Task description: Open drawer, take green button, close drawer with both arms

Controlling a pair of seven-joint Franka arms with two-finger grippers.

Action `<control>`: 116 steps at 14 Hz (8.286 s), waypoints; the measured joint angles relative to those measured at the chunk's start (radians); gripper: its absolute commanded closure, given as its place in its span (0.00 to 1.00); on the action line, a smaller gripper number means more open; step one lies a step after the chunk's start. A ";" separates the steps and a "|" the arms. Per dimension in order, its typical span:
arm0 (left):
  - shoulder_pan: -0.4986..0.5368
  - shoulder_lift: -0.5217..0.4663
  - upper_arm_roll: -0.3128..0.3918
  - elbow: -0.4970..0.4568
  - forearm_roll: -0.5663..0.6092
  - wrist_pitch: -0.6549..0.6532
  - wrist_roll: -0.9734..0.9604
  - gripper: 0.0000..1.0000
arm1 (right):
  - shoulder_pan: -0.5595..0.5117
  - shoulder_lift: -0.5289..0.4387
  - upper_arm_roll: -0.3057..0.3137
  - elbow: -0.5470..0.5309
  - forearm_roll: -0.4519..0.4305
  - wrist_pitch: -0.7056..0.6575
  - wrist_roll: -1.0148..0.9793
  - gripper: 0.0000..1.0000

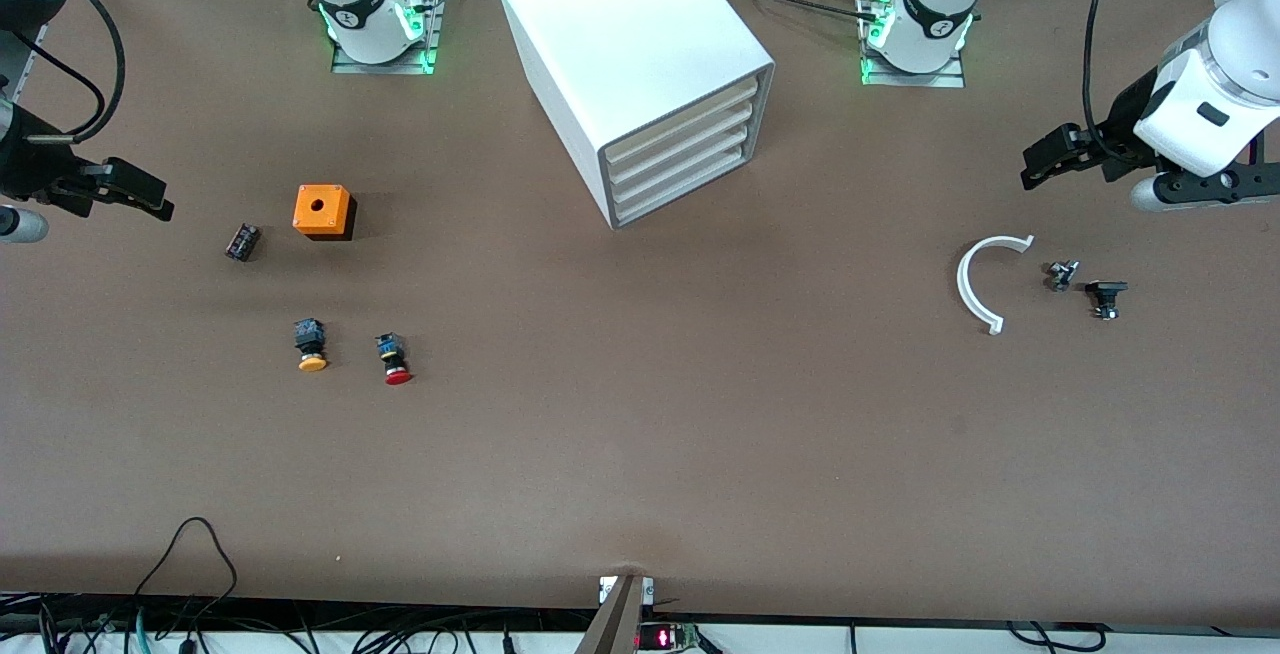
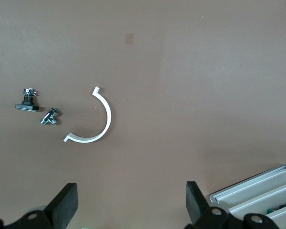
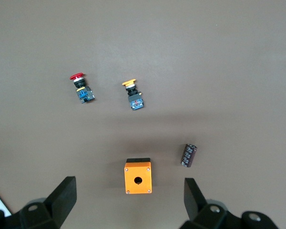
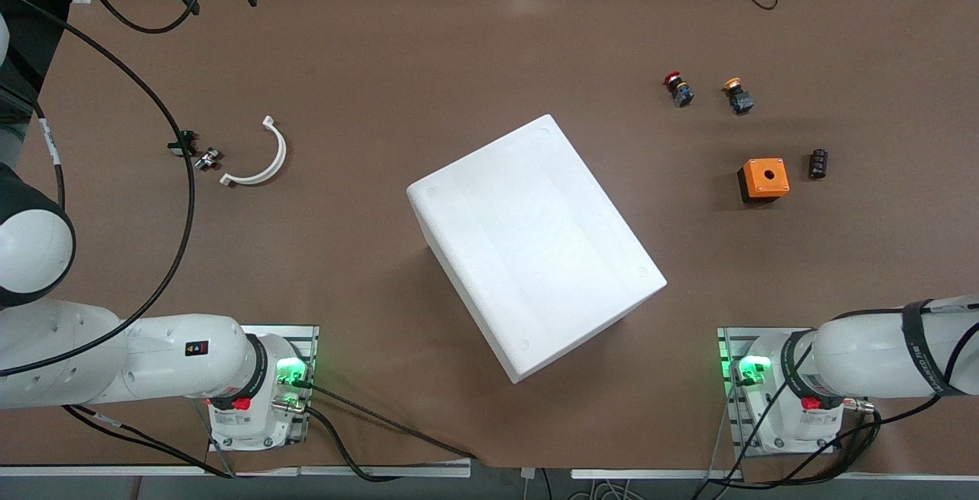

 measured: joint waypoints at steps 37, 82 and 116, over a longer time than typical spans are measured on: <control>-0.289 0.609 -0.233 -0.411 -0.791 0.447 0.451 0.99 | 0.205 0.218 0.052 0.056 0.055 0.147 0.001 0.00; -0.026 0.006 0.133 -0.039 0.009 0.085 0.373 0.00 | 0.810 0.829 0.217 0.504 -0.125 0.314 -0.665 0.06; -0.316 0.511 -0.033 -0.309 -0.047 0.843 -0.331 0.00 | 0.634 0.630 -0.203 -0.029 0.005 0.619 0.221 0.54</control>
